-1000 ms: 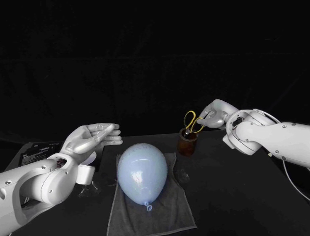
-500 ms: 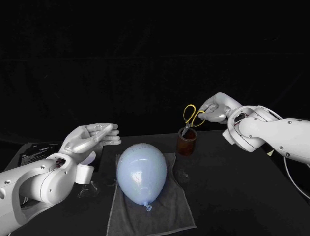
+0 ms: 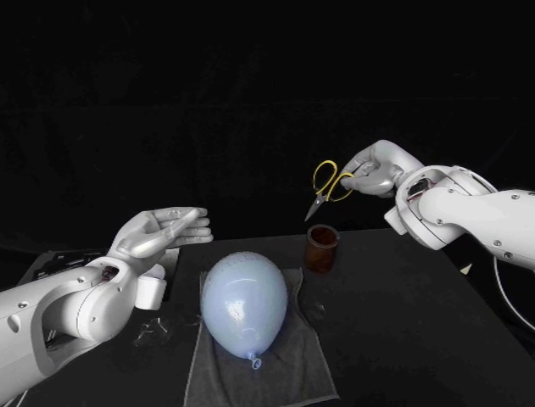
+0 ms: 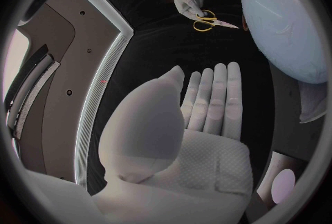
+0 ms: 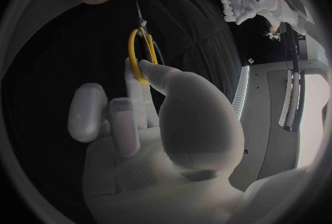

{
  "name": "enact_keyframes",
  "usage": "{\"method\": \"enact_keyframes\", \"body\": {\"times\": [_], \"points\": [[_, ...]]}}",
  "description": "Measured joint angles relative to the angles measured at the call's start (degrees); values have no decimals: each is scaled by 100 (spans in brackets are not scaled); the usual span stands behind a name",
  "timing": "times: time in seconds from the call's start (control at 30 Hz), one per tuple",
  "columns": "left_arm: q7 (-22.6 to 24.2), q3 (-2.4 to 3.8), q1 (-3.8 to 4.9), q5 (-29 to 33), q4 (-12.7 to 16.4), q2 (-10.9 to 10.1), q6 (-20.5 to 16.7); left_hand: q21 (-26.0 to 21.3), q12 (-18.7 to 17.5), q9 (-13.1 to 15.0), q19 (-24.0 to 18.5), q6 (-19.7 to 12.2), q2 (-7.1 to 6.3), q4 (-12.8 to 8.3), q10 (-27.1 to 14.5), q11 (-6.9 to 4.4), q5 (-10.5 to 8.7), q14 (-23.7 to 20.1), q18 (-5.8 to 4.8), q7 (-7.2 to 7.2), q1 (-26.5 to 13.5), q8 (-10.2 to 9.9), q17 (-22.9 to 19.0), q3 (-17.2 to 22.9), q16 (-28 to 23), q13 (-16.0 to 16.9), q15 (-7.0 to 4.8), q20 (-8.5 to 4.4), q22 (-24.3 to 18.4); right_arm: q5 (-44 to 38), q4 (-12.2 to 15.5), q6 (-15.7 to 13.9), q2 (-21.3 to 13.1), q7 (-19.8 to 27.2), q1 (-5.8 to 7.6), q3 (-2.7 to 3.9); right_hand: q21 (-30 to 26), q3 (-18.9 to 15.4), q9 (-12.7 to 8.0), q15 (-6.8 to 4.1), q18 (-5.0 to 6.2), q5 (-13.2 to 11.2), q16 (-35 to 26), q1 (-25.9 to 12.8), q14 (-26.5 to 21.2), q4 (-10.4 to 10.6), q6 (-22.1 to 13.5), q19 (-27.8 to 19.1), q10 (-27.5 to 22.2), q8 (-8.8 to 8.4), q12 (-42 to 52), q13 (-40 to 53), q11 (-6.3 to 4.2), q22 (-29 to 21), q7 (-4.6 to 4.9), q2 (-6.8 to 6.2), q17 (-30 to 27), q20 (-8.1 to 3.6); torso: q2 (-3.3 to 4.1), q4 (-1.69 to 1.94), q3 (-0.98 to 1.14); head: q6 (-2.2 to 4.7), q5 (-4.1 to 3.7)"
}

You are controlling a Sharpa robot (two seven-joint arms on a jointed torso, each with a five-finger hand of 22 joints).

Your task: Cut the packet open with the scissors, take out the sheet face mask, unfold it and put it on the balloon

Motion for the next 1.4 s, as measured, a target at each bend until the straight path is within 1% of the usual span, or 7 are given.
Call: {"method": "enact_keyframes", "body": {"times": [0.2,0.4,0.57,0.6,0.83,1.07,1.4], "points": [[-77,3,256,-262,-376,341,169,-460,0,-9,-746,-146,-80,-29,-281,79,0,-305,-1,-47,-80,-85,-42,-164,-253,0,115,253,-82,35,37,17,177,55,175,25,0,9,-2,-1,-1,-11,-6,1,-1,-9,0,0,0,0,-1,-1,0,9,0,1,-4,0,-51,14,-18,12,-1],[-145,2,536,-676,-961,821,288,-652,0,-9,-1074,-221,-85,-47,-456,122,0,-639,-52,-57,-85,-145,-134,-339,-516,0,200,281,-79,143,-382,17,723,112,189,26,0,22,1,0,-3,-22,-13,2,0,-23,0,0,0,-1,-6,0,0,6,0,2,-5,1,-102,27,-36,20,19],[-227,3,655,-1072,-1541,1261,332,-742,0,-25,-1168,-381,-128,-30,-777,225,0,-1002,-99,-99,-128,-211,-258,-558,-784,-7,341,294,-69,274,-778,13,1218,171,99,25,0,24,4,0,-4,4,8,9,0,-26,-1,0,-1,-1,-7,5,-1,-15,0,9,-4,1,-113,47,-43,42,53],[-250,-4,674,-1147,-1696,1383,332,-746,0,-32,-1188,-402,-128,-21,-832,244,0,-1040,-175,-119,-128,-235,-272,-602,-814,-7,361,275,-70,309,-858,12,1320,185,76,23,0,25,4,0,-5,4,8,9,0,-27,-1,0,-1,-1,-7,5,-1,-15,0,9,-4,1,-113,52,-43,46,59],[-355,-50,703,-1343,-2316,1869,306,-851,0,-103,-1538,-773,-131,-15,-1128,292,0,-1265,-177,-161,-64,-378,-368,-855,-918,-6,403,290,-77,461,-1135,10,1656,278,-5,21,-10,23,3,0,-41,5,8,9,0,-37,-1,-21,-1,-2,-5,6,-1,-30,0,9,0,-19,-105,60,-57,62,127],[-486,-107,717,-1497,-2839,2231,286,-915,0,-168,-1837,-1084,-97,6,-1291,316,0,-1285,-176,-215,-30,-463,-404,-1075,-941,-6,422,287,-112,572,-1195,0,1834,353,-62,22,-10,23,1,1,-44,4,6,9,1,-38,-2,-21,-2,-2,1,5,-2,-38,1,10,0,-19,-96,64,-64,74,203],[-703,-205,713,-1692,-3174,2564,378,-992,0,-210,-2152,-1270,-46,25,-1361,345,0,-1336,-263,-251,20,-522,-439,-1321,-941,-6,433,274,-142,638,-1168,-36,1958,441,-91,25,-11,22,2,9,-46,1,-6,8,9,-38,-2,-21,-11,-6,1,2,-11,-49,1,10,-1,-19,-89,53,-64,83,255]]}}
